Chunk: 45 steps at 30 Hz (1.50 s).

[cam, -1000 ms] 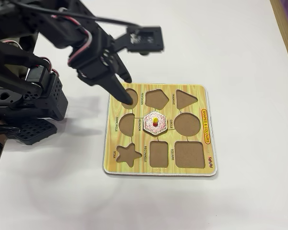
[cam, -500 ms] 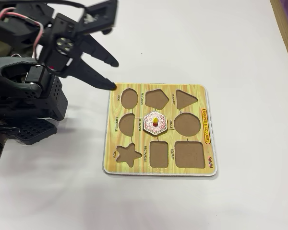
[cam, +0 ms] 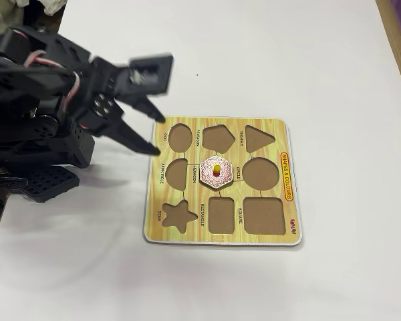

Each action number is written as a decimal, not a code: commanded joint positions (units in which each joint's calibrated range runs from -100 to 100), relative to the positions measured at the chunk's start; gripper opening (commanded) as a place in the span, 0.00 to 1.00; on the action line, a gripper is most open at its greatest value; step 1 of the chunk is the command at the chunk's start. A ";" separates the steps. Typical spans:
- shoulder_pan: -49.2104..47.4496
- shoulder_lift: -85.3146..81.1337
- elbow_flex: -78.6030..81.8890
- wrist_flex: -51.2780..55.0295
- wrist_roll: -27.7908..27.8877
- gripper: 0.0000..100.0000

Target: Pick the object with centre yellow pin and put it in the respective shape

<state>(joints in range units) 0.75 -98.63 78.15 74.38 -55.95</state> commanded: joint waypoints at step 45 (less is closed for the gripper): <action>0.52 0.47 20.41 0.56 0.51 0.21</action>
<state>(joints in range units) 0.65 -98.71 98.20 73.86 -55.80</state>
